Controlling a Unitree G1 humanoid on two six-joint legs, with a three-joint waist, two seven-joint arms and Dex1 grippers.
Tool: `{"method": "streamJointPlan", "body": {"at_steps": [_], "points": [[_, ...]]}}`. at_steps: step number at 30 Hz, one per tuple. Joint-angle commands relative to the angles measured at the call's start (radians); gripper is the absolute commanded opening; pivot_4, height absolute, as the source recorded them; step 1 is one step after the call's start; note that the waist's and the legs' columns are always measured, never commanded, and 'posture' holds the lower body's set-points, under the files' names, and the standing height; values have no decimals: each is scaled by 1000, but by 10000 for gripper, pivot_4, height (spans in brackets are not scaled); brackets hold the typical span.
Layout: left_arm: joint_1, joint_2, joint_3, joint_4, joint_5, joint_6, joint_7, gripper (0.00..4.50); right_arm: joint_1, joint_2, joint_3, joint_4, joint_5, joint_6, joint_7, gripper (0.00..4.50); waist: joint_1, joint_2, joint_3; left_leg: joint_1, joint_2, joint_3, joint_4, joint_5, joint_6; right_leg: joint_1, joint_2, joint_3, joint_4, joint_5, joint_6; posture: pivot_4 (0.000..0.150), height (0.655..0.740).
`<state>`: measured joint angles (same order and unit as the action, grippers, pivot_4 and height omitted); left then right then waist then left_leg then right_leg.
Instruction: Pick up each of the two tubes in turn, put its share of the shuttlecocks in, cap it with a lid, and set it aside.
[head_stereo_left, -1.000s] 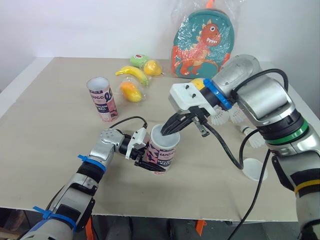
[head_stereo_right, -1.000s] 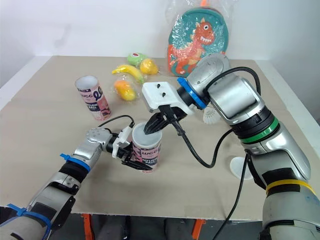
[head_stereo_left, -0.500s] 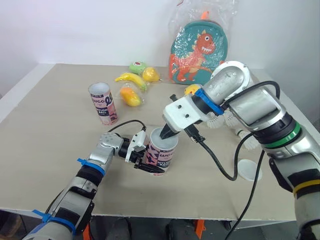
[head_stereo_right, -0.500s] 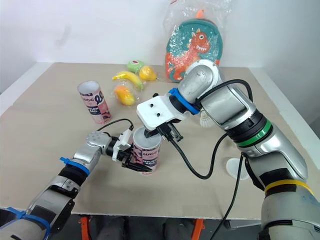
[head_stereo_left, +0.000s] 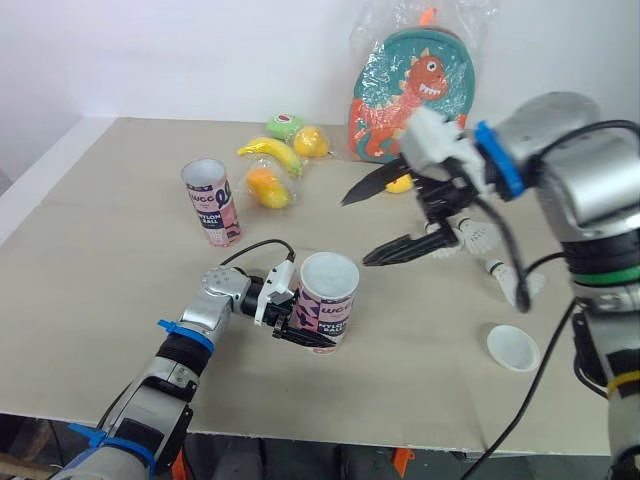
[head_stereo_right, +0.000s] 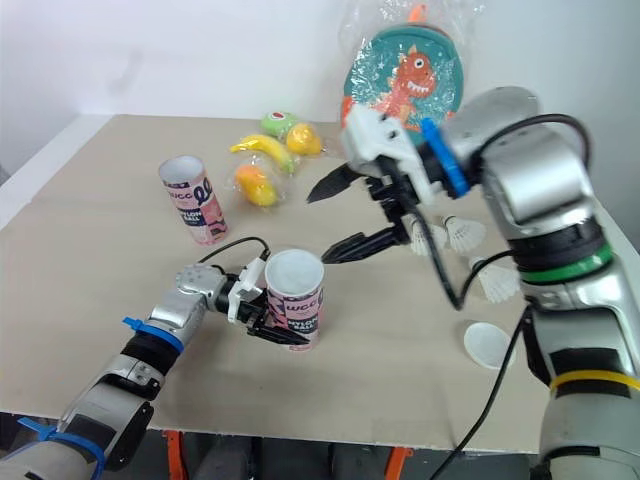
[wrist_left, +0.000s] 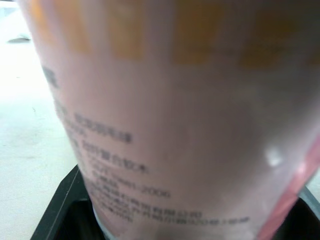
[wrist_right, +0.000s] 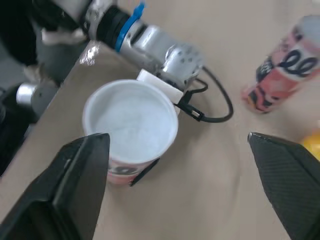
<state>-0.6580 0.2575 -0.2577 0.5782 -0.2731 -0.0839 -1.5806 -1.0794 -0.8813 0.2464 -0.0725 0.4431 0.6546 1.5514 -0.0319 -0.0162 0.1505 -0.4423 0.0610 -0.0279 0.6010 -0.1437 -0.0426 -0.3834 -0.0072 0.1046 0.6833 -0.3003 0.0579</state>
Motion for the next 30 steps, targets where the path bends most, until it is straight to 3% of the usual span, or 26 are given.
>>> {"method": "streamJointPlan", "body": {"at_steps": [1, 10, 15, 23, 30], "points": [[16, -10, -7, -26, -8, 5, -20, 43237, 93, -47, -99, -132, 56, 75, -64, 45000, -1, 0, 1, 0, 0, 0, 0, 0, 0, 0, 0, 0, 0, 0, 0, 1500, 7400], [26, 45, 0, -38, -30, -126, -34, 44377, 450, -60, -305, -351, 159, 202, -307, 45000, -6, 0, 5, -3, 0, 1, 0, 0, 0, -3, 1, 2, 0, 0, -1, 1500, 7400], [51, 179, 16, -62, -66, -119, -34, 44377, 602, 2, -380, -391, 202, 225, -441, 45000, -12, -3, 7, -3, 1, 0, -1, 0, 0, -4, 2, 1, 0, -1, 0, 1500, 7400], [127, 304, 126, -120, -94, -132, -17, 44377, 691, 116, -323, -386, 193, 144, -531, 45000, -15, -3, 10, -3, 1, 1, 1, 0, 0, -3, 1, 1, 0, -2, 5, 1500, 7400], [273, 408, 248, -436, -265, 103, 36, 44377, 709, 150, -193, -343, 135, 71, -501, 45000, -15, -3, 13, -3, 2, 1, 0, 0, 0, -4, 1, 2, 0, -2, 4, 1500, 7400]]}}
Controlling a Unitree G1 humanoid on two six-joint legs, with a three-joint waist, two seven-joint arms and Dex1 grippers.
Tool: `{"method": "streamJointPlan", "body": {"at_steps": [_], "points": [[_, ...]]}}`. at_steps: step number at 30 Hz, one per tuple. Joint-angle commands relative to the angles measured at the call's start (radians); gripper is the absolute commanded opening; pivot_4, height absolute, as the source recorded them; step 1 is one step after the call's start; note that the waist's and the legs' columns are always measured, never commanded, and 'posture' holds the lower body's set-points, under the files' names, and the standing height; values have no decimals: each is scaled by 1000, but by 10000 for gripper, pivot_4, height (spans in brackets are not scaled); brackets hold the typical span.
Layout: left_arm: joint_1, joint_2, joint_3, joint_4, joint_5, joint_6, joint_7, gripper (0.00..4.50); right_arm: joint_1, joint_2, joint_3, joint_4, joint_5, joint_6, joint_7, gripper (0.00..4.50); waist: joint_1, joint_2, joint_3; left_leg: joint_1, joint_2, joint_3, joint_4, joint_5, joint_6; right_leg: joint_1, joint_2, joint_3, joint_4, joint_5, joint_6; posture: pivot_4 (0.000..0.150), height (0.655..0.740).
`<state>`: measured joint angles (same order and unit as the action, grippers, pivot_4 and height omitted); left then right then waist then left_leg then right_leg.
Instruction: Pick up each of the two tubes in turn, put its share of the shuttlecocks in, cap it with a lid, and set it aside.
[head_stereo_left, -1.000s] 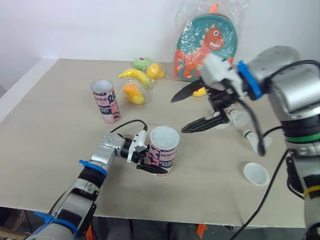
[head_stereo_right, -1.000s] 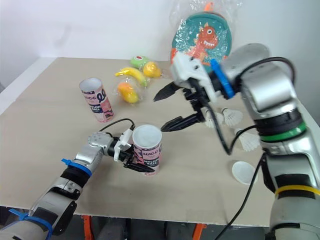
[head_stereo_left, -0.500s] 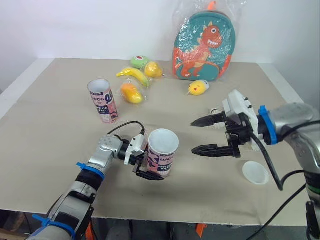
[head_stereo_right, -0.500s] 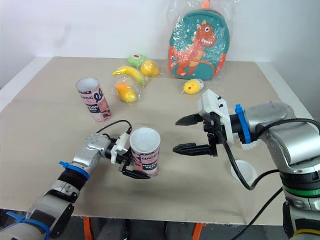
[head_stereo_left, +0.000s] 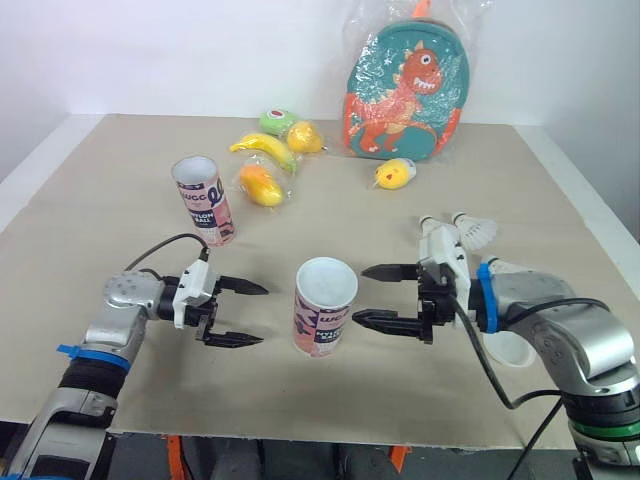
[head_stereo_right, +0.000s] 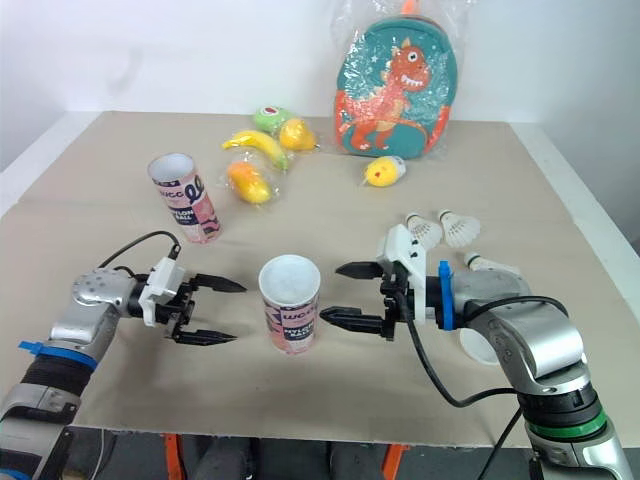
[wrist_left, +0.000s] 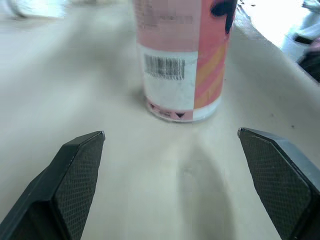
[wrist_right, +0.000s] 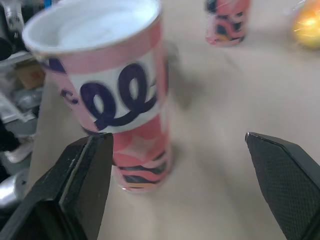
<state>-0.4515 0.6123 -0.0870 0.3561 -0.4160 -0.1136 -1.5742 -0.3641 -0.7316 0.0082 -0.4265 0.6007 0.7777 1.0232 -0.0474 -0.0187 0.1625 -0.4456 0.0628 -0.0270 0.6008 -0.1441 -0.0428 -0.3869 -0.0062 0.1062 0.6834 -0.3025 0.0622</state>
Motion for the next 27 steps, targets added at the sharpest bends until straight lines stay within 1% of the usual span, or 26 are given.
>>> {"method": "streamJointPlan", "body": {"at_steps": [1, 3, 6, 9, 11, 20, 27], "points": [[82, 65, 87, -253, -143, 168, 34, 44377, -6, 0, 59, 15, -28, -61, 35, 45000, 0, -1, 1, 0, 0, 0, 0, 0, 0, 0, 0, 0, 0, 0, 0, 1500, 7400], [116, 87, 114, -341, -182, 223, 65, 44377, -20, 15, 109, 37, -47, -84, 53, 45000, 4, -1, 1, 0, 0, 0, 0, 0, 0, 0, 0, -1, 0, 0, 0, 1500, 7400], [148, 103, 129, -417, -197, 264, 95, 44377, -38, 29, 167, 65, -76, -112, 77, 45000, -1, -4, 3, 0, 1, 1, 1, 0, 0, 0, 0, 0, 0, 0, 0, 1500, 7400], [173, 102, 127, -461, -193, 284, 119, 44377, -43, 18, 199, 90, -106, -143, 103, 45000, 0, -2, 4, 0, 1, 0, 1, 0, 0, 0, 1, 0, 0, 0, 0, 1500, 7400], [184, 99, 123, -482, -199, 300, 129, 44377, -38, 11, 188, 102, -106, -151, 111, 45000, 0, -3, 5, 0, 1, 1, 1, 0, 0, 0, 0, 0, 0, 0, 1, 1500, 7400], [134, 94, 92, -449, -188, 330, 99, 44377, -77, 116, 194, 98, -89, -138, 42, 45000, 0, -3, 5, 0, 1, 0, 1, 0, 0, 0, 1, 0, 0, 0, 0, 1500, 7400], [99, 84, 72, -415, -170, 325, 75, 44377, -96, 163, 213, 99, -87, -137, 40, 45000, 0, -3, 5, 0, 1, 1, 0, 0, 0, 0, 1, 0, 0, 0, 0, 1500, 7400]]}}
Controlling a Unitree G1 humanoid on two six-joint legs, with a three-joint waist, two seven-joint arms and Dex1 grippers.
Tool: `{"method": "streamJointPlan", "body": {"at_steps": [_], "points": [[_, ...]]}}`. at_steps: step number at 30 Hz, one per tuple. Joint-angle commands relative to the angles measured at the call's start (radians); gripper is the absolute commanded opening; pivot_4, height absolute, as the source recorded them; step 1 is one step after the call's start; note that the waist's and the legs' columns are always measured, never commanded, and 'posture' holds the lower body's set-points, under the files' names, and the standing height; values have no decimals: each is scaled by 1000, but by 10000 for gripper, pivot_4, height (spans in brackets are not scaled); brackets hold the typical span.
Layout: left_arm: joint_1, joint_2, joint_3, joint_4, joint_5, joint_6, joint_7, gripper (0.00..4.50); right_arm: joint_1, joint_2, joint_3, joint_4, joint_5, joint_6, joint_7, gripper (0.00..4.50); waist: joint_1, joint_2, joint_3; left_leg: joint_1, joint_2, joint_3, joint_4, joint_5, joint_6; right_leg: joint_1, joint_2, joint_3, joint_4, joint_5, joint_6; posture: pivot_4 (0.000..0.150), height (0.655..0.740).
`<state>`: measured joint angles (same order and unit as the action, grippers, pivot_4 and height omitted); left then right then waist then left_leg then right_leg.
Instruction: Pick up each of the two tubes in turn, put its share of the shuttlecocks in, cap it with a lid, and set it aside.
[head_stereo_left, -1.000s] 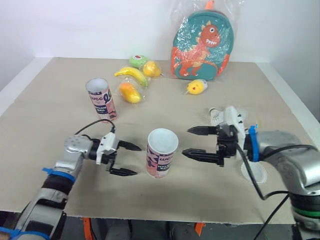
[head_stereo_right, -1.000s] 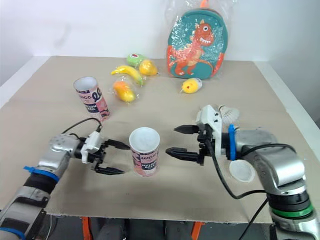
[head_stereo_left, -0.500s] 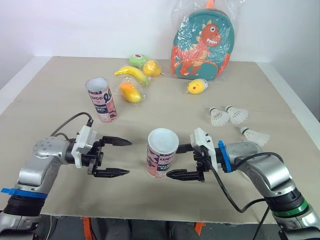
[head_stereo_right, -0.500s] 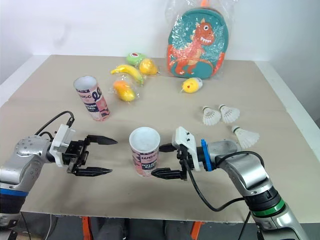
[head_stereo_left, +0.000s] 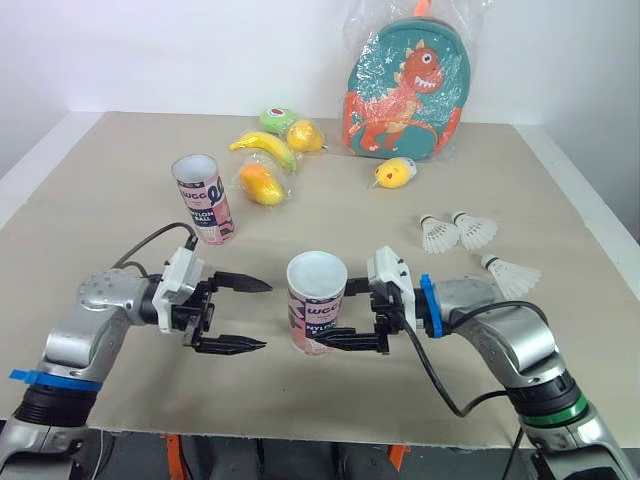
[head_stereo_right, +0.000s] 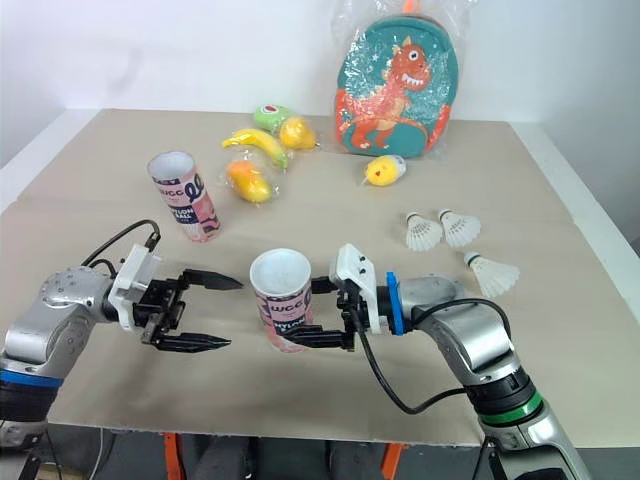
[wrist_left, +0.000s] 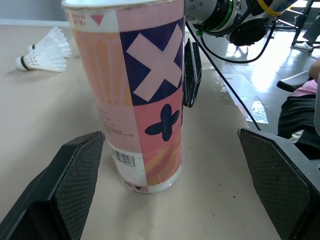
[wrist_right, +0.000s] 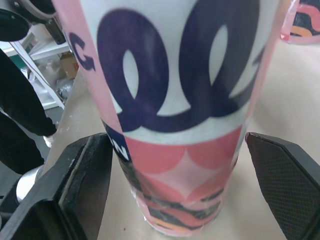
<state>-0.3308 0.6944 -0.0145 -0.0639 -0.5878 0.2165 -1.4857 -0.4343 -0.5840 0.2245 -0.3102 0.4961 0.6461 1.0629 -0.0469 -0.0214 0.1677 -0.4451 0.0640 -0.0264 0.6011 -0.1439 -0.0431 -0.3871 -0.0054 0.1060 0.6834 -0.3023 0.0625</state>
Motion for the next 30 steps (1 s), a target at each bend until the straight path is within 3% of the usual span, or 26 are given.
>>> {"method": "streamJointPlan", "body": {"at_steps": [1, 9, 11, 12, 13, 14, 19, 25, 30], "points": [[-25, 2, -2, 10, 5, -8, -17, 44377, -29, 22, -1, -15, 18, -7, 1, 45000, 0, 0, 0, 0, 0, 0, 0, 0, 0, 0, 0, 0, 0, 0, 0, 1500, 7400], [-22, 10, -3, 8, 23, -16, -26, 44377, -77, 84, 28, 39, 1, -32, 22, 45000, 0, 0, 0, 0, 0, 0, 0, 0, 0, 0, 0, 0, 0, 0, 0, 1500, 7400], [-23, 11, 3, 6, 25, -19, -22, 45000, -81, 87, 29, 51, -1, -39, 31, 41223, 0, 0, 0, 0, 0, 0, 0, 0, 0, 0, 0, 0, 0, 0, 0, 1500, 7400], [-22, 10, 8, 2, 22, -17, -17, 45000, -82, 87, 28, 55, -2, -43, 34, 37288, 0, 0, 0, 0, 0, 0, 0, 0, 0, 0, 0, 0, 0, 0, 0, 1500, 7400], [-22, 8, 13, 0, 17, -14, -12, 45000, -82, 86, 26, 57, -2, -45, 35, 37288, 0, 0, 0, 0, 0, 0, 0, 0, 0, 0, 0, 0, 0, 0, 0, 1500, 7400], [-23, 0, 23, -3, 3, -3, 2, 45000, -82, 85, 21, 59, -1, -47, 36, 34475, 0, 0, 0, 0, 0, 0, 0, 0, 0, 0, 0, 0, 0, 0, 0, 1500, 7400], [-41, -29, 36, -15, -38, 38, 41, 45000, -75, 65, -28, 40, 25, -38, 32, 34475, 0, 0, 0, 0, 0, 0, 0, 0, 0, 0, 0, 0, 0, 0, 0, 1500, 7400], [-127, -116, 1, 9, -37, 59, 98, 45000, -64, -8, -252, 11, 112, -17, -28, 34475, 10, 0, 2, 0, 0, 0, 1, 0, 0, 1, 0, 0, 0, 0, 0, 1500, 7400], [-251, -246, -4, 68, -19, 73, 222, 45000, -91, -109, -579, 191, 141, -35, -188, 34475, 20, 0, 3, -1, -2, -1, 3, 0, 0, 2, -1, 0, -1, 4, -2, 1500, 7400]]}}
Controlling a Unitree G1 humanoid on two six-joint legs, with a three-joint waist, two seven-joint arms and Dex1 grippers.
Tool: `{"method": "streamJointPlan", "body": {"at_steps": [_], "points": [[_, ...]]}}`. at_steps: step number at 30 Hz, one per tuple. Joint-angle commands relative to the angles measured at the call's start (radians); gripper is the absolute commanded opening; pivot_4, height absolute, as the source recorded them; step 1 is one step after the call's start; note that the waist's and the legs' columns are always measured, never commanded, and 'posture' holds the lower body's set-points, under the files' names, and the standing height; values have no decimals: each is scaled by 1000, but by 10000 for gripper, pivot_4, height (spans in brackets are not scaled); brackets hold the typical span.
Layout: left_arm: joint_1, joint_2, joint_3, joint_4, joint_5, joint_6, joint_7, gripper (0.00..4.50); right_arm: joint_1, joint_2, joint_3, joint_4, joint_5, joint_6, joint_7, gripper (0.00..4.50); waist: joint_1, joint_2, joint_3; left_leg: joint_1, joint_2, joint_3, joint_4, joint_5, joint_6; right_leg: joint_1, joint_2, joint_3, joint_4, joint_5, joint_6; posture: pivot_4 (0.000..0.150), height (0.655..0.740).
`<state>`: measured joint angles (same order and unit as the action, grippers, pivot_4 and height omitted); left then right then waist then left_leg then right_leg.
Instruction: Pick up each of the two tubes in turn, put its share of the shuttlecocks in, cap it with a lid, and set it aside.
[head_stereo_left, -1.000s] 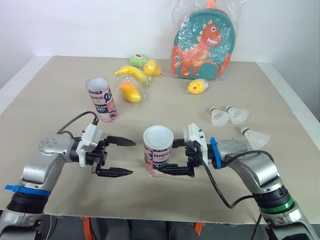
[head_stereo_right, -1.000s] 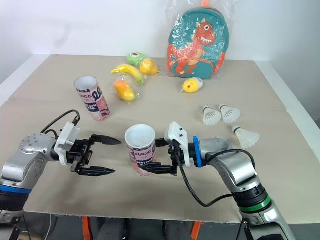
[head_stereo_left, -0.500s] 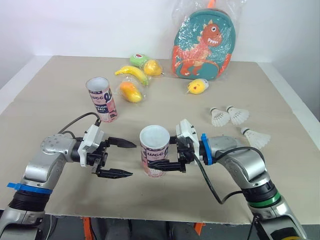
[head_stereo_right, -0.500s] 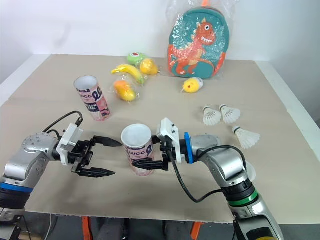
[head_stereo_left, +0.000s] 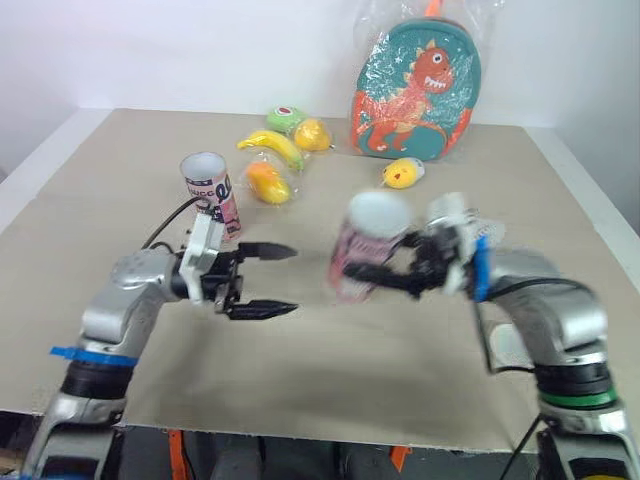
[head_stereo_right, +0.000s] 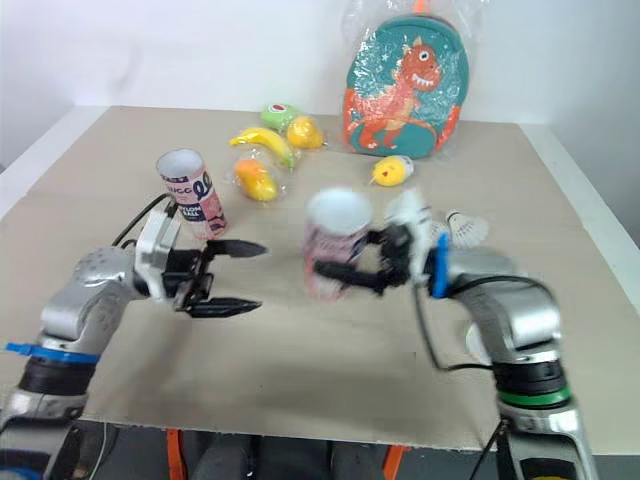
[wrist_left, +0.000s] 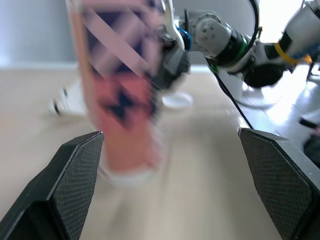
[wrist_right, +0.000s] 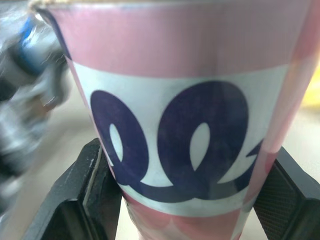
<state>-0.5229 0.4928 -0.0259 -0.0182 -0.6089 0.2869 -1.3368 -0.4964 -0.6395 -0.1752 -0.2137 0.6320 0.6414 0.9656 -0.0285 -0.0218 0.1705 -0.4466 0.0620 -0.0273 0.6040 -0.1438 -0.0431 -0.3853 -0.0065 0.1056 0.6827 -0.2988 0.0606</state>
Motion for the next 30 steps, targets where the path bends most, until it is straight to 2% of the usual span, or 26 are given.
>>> {"method": "streamJointPlan", "body": {"at_steps": [1, 6, 9, 14, 19, 26, 27, 28, 30], "points": [[-85, -72, 7, 38, 7, 9, 106, 45000, -32, -79, -229, 143, -4, -38, -121, 34475, 4, 0, 0, 0, 0, 0, 0, 0, 0, 0, 0, 0, 0, 0, 0, 1500, 7400], [-176, -220, 7, 76, -28, 48, 224, 45000, -44, -230, -417, 415, -140, -130, -339, 34475, 5, 1, 0, 0, -1, 1, -1, 0, 0, 0, 0, 2, -1, 1, -1, 1500, 7400], [-181, -246, -6, 74, -13, 50, 227, 45000, -55, -278, -438, 577, -204, -193, -424, 34475, 0, 2, 0, 1, -3, 2, -2, -1, 2, 0, -2, 4, -1, 0, 0, 1500, 7400], [-173, -246, -48, 116, 50, 5, 205, 45000, -50, -286, -477, 759, -213, -254, -468, 34475, -20, 4, 0, 3, -3, 5, -2, -2, 3, 1, -1, 7, -1, 0, 0, 1500, 7400], [-165, -242, -46, 112, 52, 6, 197, 45000, -6, -256, -452, 800, -220, -283, -470, 34475, -21, 9, 0, 5, -3, 7, -2, -1, 3, 1, -2, 9, -1, 2, 2, 1500, 7400], [-168, -253, -40, 106, 44, 18, 204, 45000, 62, -223, -431, 785, -219, -265, -475, 34475, -20, 9, 0, 5, -4, 7, -1, -1, 3, 3, -2, 9, -1, 2, 3, 1500, 7400], [-170, -255, -40, 106, 43, 20, 206, 45000, 70, -219, -426, 773, -216, -263, -465, 39884, -20, 9, 0, 6, -4, 7, -1, -1, 3, 4, -2, 9, -1, 2, 3, 1500, 7400], [-169, -256, -40, 103, 42, 22, 207, 45000, 76, -218, -425, 763, -212, -261, -458, 43070, -20, 9, 0, 6, -4, 7, -1, -1, 3, 4, -2, 9, -1, 2, 3, 1500, 7400], [-169, -257, -40, 99, 41, 26, 209, 45000, 88, -215, -421, 743, -215, -257, -464, 44143, -20, 9, 0, 6, -4, 7, -1, -1, 3, 4, -2, 9, -1, 2, 3, 1500, 7400]]}}
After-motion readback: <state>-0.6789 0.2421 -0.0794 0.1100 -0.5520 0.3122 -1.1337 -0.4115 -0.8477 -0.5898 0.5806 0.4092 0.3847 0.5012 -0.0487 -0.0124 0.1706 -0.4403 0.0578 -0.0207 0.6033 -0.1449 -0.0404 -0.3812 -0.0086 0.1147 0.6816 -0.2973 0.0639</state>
